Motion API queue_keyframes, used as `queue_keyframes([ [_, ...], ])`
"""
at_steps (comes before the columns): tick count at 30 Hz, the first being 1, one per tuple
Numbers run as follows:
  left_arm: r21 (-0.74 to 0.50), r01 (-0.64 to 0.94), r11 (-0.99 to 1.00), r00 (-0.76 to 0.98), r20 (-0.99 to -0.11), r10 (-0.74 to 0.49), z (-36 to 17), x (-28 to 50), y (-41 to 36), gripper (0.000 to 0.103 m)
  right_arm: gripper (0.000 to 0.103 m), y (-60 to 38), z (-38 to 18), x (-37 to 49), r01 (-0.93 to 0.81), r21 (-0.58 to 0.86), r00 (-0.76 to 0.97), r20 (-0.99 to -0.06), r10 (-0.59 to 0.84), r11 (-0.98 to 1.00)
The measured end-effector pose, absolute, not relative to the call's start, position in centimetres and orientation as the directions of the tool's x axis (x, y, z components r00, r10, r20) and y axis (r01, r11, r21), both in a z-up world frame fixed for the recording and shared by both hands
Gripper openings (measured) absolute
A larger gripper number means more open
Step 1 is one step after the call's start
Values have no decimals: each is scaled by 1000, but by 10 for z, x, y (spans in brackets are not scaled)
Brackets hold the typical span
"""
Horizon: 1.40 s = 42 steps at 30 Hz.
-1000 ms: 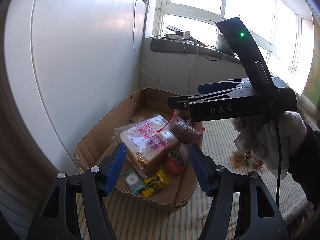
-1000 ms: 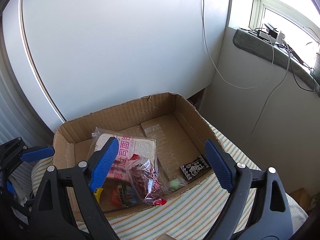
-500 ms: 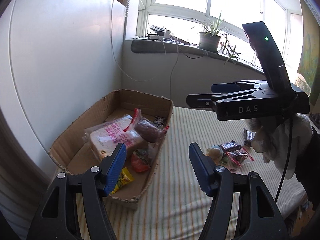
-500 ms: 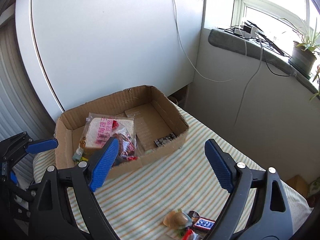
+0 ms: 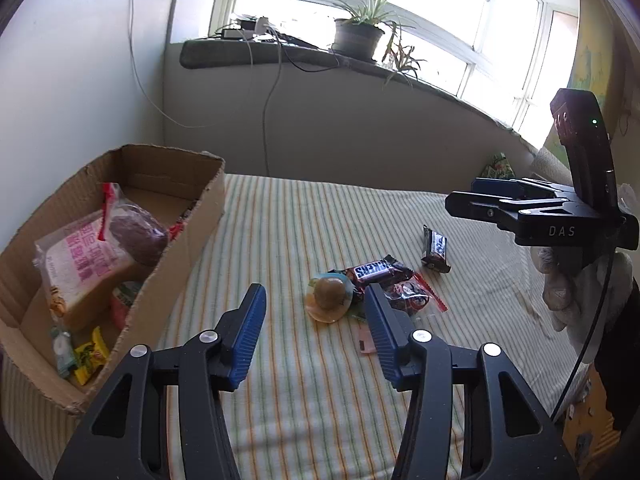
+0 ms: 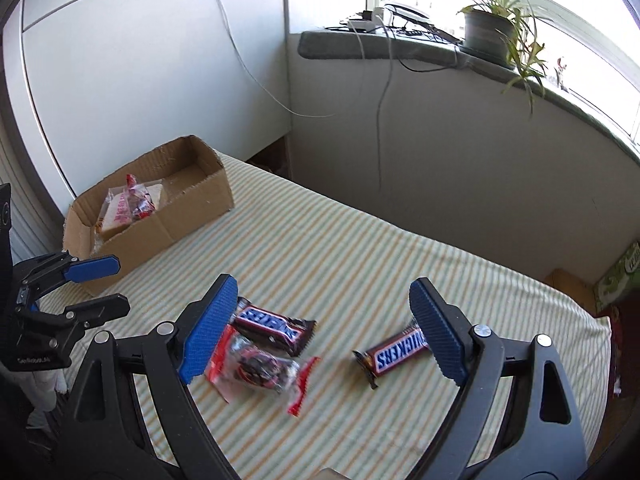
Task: Organize snacks
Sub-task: 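Grasp the round egg candy with the left gripper while the right grasps a Snickers bar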
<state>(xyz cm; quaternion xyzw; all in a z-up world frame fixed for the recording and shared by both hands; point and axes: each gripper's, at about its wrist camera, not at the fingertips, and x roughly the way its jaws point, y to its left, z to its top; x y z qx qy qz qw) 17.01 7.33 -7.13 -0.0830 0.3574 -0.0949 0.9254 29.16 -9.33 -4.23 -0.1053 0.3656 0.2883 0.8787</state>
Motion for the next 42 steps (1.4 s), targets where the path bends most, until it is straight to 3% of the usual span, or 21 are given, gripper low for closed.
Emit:
queue_keyframes([
  [5,-233,123,965,691,-677,-252,-87,185,61,38,90,-127,-63,302,-512,62,550,-743,382,857],
  [16,-211,120,970,645,-727,-237,-110,215,56,34,90,-143,-107,346,-354,244,431,-814,389,903],
  [18,-203,127,971,638,-732,-237,-112,218,53,34,82,-140,-112,350,-348,250,415,-823,388,904],
  [25,-199,141,970,614,-751,-243,-121,226,48,25,72,-122,-123,351,-362,187,403,-852,334,913],
  [28,-194,141,971,618,-749,-239,-120,224,50,24,59,-115,-128,349,-377,148,399,-865,305,914],
  [30,-184,141,973,622,-748,-232,-119,222,49,24,39,-114,-131,349,-380,133,395,-871,290,915],
  [31,-181,142,973,625,-746,-230,-118,222,49,24,36,-115,-133,349,-380,139,385,-875,293,914],
  [36,-173,142,975,637,-738,-224,-114,216,49,23,30,-121,-133,347,-375,179,383,-863,328,909],
  [42,-176,141,974,654,-722,-225,-109,206,50,23,30,-126,-127,336,-380,203,388,-850,355,902],
])
